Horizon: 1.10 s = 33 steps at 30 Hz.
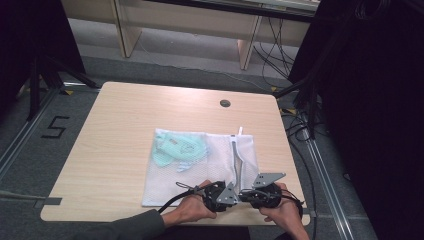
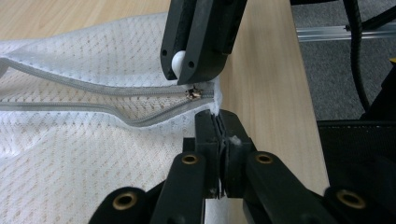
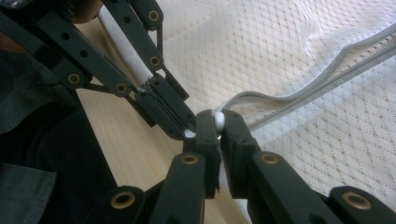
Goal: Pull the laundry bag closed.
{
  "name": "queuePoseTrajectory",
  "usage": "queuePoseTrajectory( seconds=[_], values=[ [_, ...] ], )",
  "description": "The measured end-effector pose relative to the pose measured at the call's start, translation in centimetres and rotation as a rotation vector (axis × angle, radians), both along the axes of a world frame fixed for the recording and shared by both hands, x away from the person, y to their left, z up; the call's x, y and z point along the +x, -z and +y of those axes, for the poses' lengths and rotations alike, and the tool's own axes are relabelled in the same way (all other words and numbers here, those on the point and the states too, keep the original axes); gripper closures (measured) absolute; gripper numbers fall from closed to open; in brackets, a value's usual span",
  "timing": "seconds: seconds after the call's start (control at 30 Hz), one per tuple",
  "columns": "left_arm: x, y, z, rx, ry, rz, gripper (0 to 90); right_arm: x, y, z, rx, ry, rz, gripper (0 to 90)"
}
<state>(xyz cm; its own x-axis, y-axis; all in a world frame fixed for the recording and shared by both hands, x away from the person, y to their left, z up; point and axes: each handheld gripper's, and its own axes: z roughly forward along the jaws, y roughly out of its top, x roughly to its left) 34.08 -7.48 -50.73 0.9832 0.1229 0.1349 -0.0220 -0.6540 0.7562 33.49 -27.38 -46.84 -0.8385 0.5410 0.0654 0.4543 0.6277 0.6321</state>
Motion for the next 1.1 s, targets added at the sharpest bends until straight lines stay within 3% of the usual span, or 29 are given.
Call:
queuePoseTrajectory(
  seconds=[0.03,0.13,0.17,0.2,0.23,0.27,0.3,0.33,0.37,0.4,0.47,0.5,0.53,0.57,0.77,0.87,0.93,0.97,1.0,1.03,1.07,1.1],
  values=[
    [0.0,-0.1,0.0,0.000,0.005,-0.016,87.8,0.0,0.0,0.0,-0.001,0.000,-0.001,86.5],
    [0.0,-0.1,0.0,0.004,0.012,-0.010,88.0,0.0,0.3,0.1,0.021,0.010,0.003,86.5],
    [0.0,0.0,0.0,0.006,0.011,-0.007,88.1,0.2,0.2,0.0,-0.007,-0.003,0.023,86.5],
    [0.0,0.0,0.0,0.004,0.003,0.021,88.1,0.4,0.5,0.0,0.013,-0.002,0.014,86.5],
    [0.1,0.0,0.1,-0.004,0.005,0.044,88.2,0.4,0.3,0.0,-0.007,-0.007,0.035,86.5],
    [-0.1,0.0,0.0,-0.020,-0.001,0.078,88.2,0.6,0.5,0.0,-0.017,-0.012,0.025,86.5],
    [-0.2,0.0,0.0,-0.024,0.003,0.089,88.3,0.5,0.8,0.1,0.011,0.008,0.014,86.5],
    [-0.2,0.0,-0.1,-0.022,0.010,0.071,88.3,0.6,0.8,0.1,0.005,0.007,0.032,86.5],
    [-0.2,0.0,-0.1,-0.023,0.008,0.072,88.2,0.7,0.8,0.0,-0.006,-0.005,0.018,86.5],
    [-0.3,0.1,-0.1,-0.027,0.003,0.091,88.2,0.7,0.8,0.0,0.001,0.010,0.036,86.5],
    [-0.2,0.1,0.0,-0.025,0.002,0.105,88.2,0.9,0.9,-0.1,-0.007,-0.004,0.016,86.5],
    [-0.1,0.1,0.1,-0.026,0.005,0.102,88.2,0.9,0.7,-0.1,-0.021,-0.005,0.038,86.5],
    [-0.2,0.1,0.1,-0.034,-0.007,0.120,88.2,0.7,0.9,0.1,0.005,0.006,0.043,86.5],
    [-0.2,0.1,0.2,-0.034,-0.008,0.118,88.2,0.9,0.7,0.0,-0.017,-0.016,0.043,86.5],
    [-0.2,0.1,0.3,-0.029,0.008,0.121,88.2,1.4,1.0,0.2,-0.017,-0.006,0.035,86.5],
    [-0.2,0.1,0.4,-0.036,-0.003,0.133,88.1,1.6,0.8,0.2,-0.036,-0.003,0.061,86.5],
    [-0.2,0.1,0.5,-0.035,-0.006,0.137,88.1,1.8,1.1,0.4,-0.010,0.005,0.041,86.5],
    [-0.3,0.1,0.5,-0.034,-0.003,0.138,88.1,1.9,0.9,0.2,-0.042,-0.007,0.056,86.5],
    [-0.4,0.1,0.5,-0.035,0.000,0.144,88.1,1.9,1.1,0.4,-0.020,0.005,0.049,86.5],
    [-0.4,0.1,0.5,-0.032,0.004,0.143,88.1,1.9,1.0,0.3,-0.027,0.004,0.060,86.5],
    [-0.4,0.2,0.6,-0.031,0.003,0.145,88.1,2.2,1.0,0.3,-0.028,-0.005,0.032,86.4],
    [-0.4,0.2,0.6,-0.030,0.002,0.147,88.1,2.2,0.9,0.2,-0.043,-0.006,0.036,86.5]
  ],
)
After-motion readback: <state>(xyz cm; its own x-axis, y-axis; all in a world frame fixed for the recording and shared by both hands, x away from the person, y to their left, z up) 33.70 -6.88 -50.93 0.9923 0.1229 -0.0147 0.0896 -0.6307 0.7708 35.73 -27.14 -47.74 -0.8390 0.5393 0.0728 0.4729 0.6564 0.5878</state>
